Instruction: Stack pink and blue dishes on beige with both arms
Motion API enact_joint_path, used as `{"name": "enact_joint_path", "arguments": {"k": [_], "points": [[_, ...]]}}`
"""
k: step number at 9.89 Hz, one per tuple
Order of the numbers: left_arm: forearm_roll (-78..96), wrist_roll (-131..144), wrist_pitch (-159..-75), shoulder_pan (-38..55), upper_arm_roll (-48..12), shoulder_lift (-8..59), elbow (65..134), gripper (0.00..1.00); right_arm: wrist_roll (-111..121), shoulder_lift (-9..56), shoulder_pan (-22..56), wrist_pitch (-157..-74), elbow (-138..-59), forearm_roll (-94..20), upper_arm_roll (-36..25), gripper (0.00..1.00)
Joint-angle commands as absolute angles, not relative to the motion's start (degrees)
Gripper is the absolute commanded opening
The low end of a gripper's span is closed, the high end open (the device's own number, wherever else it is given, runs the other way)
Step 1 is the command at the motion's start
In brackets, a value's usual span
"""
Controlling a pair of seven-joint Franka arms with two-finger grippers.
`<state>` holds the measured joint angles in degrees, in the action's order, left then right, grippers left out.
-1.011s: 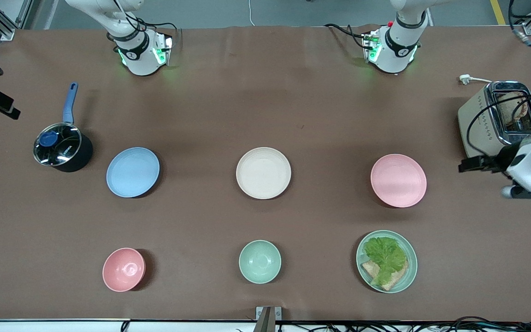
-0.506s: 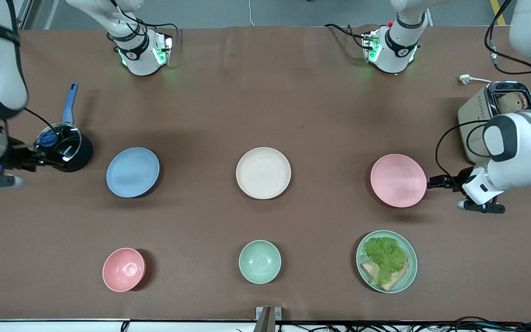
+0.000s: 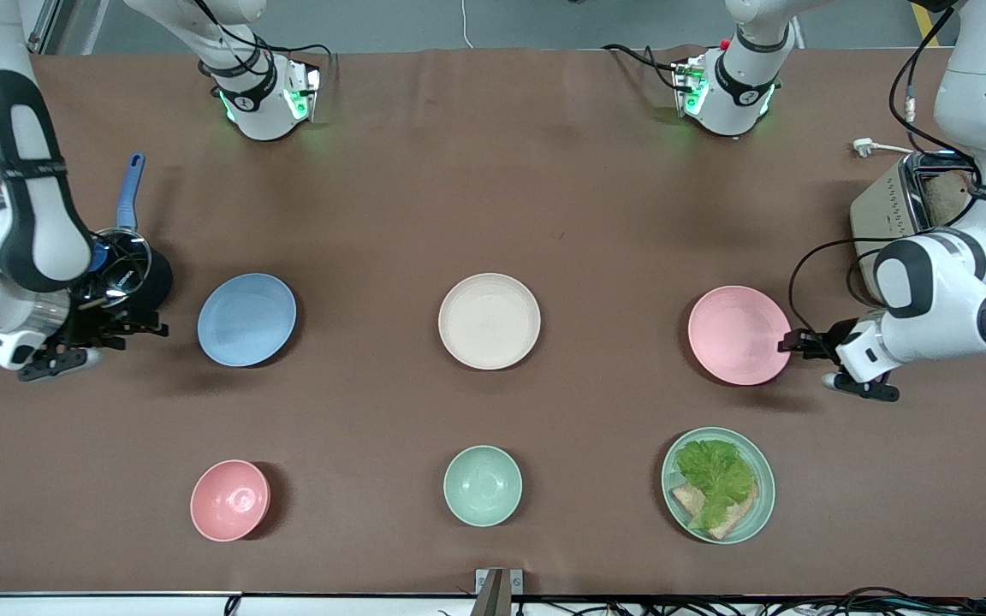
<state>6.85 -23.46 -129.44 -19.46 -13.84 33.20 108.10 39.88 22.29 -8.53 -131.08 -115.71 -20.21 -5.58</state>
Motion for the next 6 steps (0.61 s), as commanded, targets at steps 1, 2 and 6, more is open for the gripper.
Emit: {"name": "enact_joint_path", "arguments": {"k": [1, 2, 6], "points": [[7.8, -24.4, -129.5, -19.4, -14.1, 35.2, 108.4, 0.10, 48.3, 23.3, -8.3, -136.0, -121.0, -29.0, -5.3, 0.94], [7.7, -24.4, -129.0, -19.5, -14.1, 35.1, 108.2, 0.00, 51.2, 23.8, -7.9, -136.1, -122.3, -33.1, -5.3, 0.89], [8.3, -20.5, -118.8, -19.5, -17.7, 32.6, 101.3, 0.00, 52.7, 25.1, -7.0, -137.5, -124.0, -36.5, -5.2, 0.65]]}}
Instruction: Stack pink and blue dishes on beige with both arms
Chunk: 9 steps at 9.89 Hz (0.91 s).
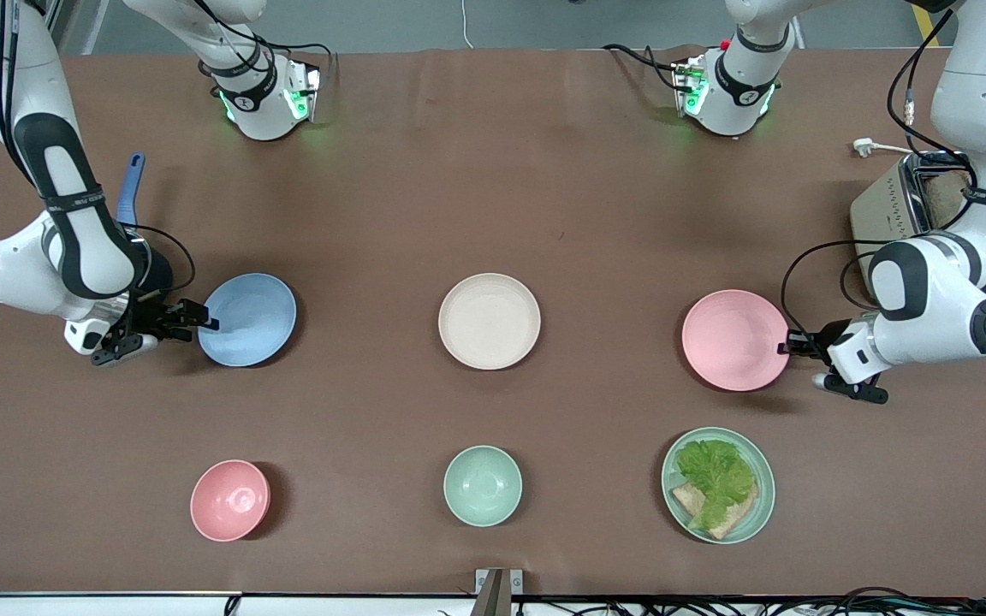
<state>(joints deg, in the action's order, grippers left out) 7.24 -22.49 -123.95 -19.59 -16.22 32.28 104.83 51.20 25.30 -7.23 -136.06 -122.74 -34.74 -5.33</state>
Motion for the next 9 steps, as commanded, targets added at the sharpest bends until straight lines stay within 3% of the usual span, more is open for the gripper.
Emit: {"name": "enact_joint_path", "arguments": {"k": [1, 2, 4, 5, 7, 9], "points": [[8.3, -17.2, -113.7, -19.7, -20.5, 32.4, 97.9, 0.00, 52.7, 25.6, -7.0, -137.4, -124.0, -36.6, -5.2, 0.61], [8.8, -13.8, -112.3, -19.5, -24.3, 31.7, 97.0, 0.00, 52.6, 25.7, -7.0, -137.4, -124.0, -37.3, -5.2, 0.51], [8.4, -3.4, -115.5, -16.6, -31.0, 31.8, 97.3, 0.00, 52.5, 26.6, -6.9, -137.3, -123.9, -39.9, -5.2, 0.09], [7.3, 4.8, -117.2, -11.4, -31.6, 31.7, 97.6, 0.00, 51.9, 26.5, -6.9, -136.7, -123.5, -40.7, -5.2, 0.00], [-1.9, 23.7, -122.2, -1.0, -31.6, 32.9, 97.6, 0.00, 45.9, 25.6, -6.9, -133.4, -122.1, -40.7, -5.4, 0.00], [-5.0, 33.1, -125.7, 4.9, -31.7, 35.0, 97.9, 0.00, 36.8, 22.4, -6.3, -124.1, -118.3, -37.2, -6.1, 0.00]]}}
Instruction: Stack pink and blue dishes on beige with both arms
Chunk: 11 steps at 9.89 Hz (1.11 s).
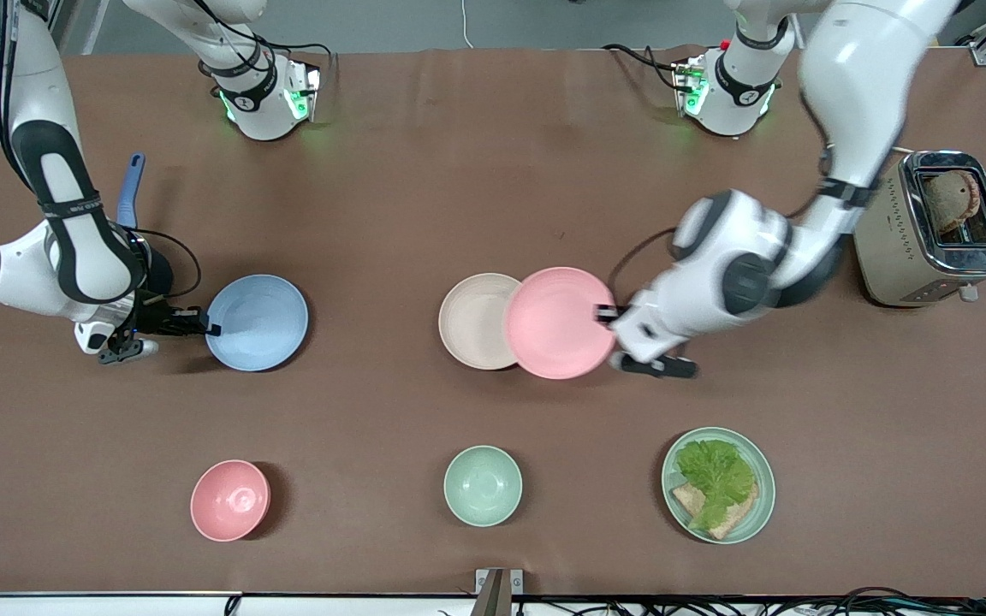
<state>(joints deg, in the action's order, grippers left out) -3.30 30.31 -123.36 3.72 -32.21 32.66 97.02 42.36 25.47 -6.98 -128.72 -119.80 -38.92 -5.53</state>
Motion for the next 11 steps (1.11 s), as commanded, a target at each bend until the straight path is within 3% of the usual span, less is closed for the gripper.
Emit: {"name": "enact_joint_path", "arguments": {"k": [1, 3, 4, 7, 8, 10, 11], "points": [[-4.9, 33.9, -127.8, 6.7, -31.7, 35.4, 99.0, 0.00, 30.8, 20.9, -6.3, -118.7, -114.6, -32.0, -6.6, 0.00], [-5.1, 35.2, -134.7, 8.5, -31.5, 37.3, 101.5, 0.00, 19.7, 20.0, -6.1, -104.7, -104.2, -25.5, -6.4, 0.00], [-5.1, 36.8, -136.8, 9.6, -31.1, 38.9, 101.3, 0.00, 16.4, 19.5, -5.3, -101.8, -102.1, -25.5, -6.2, 0.00], [-7.6, 38.6, -140.1, 10.2, -31.0, 41.0, 101.0, 0.03, 1.7, 16.9, 3.1, -103.3, -102.0, -24.6, -5.0, 0.00], [-7.6, 38.9, -140.1, 10.0, -31.0, 41.0, 101.1, 0.10, -3.5, 16.5, 3.1, -105.3, -102.2, -23.3, -0.8, 0.00], [-7.7, 39.0, -140.0, 9.5, -30.9, 40.5, 101.1, 0.84, -15.1, 16.3, 2.9, -112.8, -104.1, -21.7, 8.4, 0.00], [-7.7, 38.9, -139.5, 9.0, -30.9, 39.7, 100.7, 1.00, -19.2, 16.3, 3.0, -116.9, -106.1, -21.8, 12.0, 0.00]]}}
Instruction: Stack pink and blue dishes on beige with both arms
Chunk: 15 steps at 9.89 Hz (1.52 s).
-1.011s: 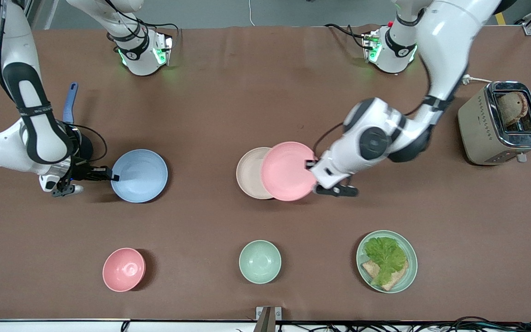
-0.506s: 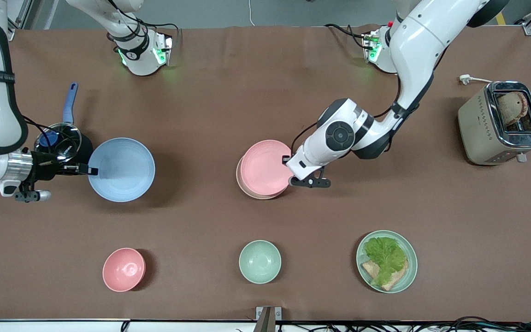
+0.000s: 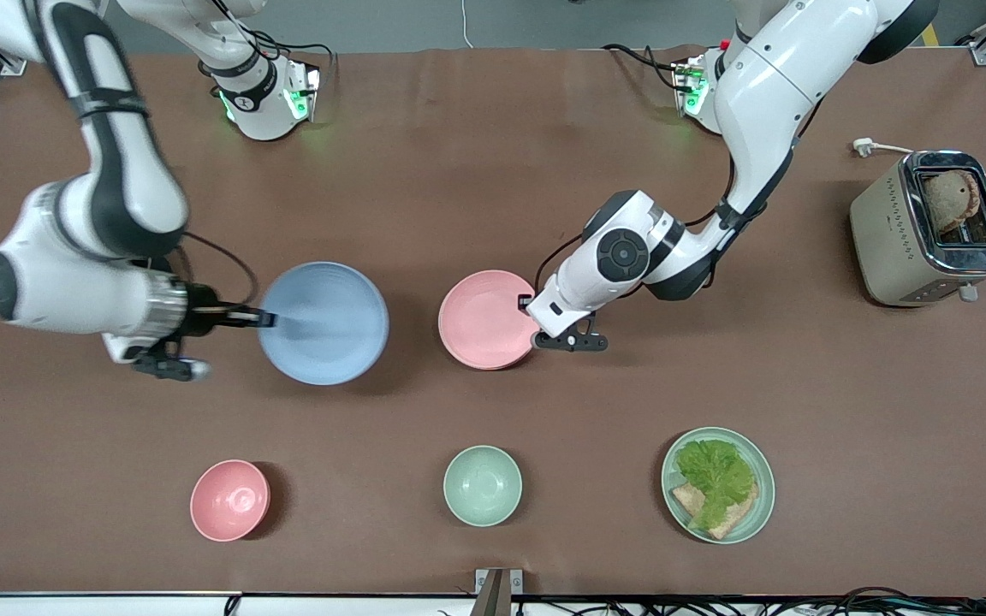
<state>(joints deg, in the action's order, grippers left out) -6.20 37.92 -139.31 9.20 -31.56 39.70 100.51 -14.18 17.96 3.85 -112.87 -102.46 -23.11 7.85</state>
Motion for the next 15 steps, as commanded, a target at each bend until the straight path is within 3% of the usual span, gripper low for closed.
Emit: {"name": "enact_joint_path", "arguments": {"k": [1, 5, 7, 11, 14, 15], "points": [[-8.2, 38.6, -138.8, 7.9, -30.1, 37.6, 99.9, 1.00, -22.6, 16.3, 3.0, -120.5, -107.8, -21.7, 15.6, 0.00], [-11.2, 36.2, -120.7, 0.5, -29.1, 31.1, 87.4, 1.00, -32.4, 18.9, 3.5, -142.8, -116.6, -21.7, 28.0, 0.01], [-14.9, 27.1, -114.5, -4.7, -29.4, 26.2, 81.8, 1.00, -32.9, 19.9, 5.4, -149.4, -120.0, -21.8, 29.4, 0.02], [-10.0, 11.1, -95.4, -14.2, -29.5, 8.7, 81.3, 1.00, -32.9, 25.8, 8.4, -159.4, -120.9, -21.7, 29.4, 0.03], [-6.9, 9.2, -89.1, -16.9, -29.6, 5.3, 81.8, 1.00, -32.8, 28.5, 9.3, -162.6, -120.9, -21.6, 29.4, 0.07], [-6.9, 9.2, -88.1, -12.8, -26.3, 2.6, 82.2, 1.00, -32.6, 29.5, 9.4, -164.5, -120.9, -21.6, 29.4, 0.09]]}}
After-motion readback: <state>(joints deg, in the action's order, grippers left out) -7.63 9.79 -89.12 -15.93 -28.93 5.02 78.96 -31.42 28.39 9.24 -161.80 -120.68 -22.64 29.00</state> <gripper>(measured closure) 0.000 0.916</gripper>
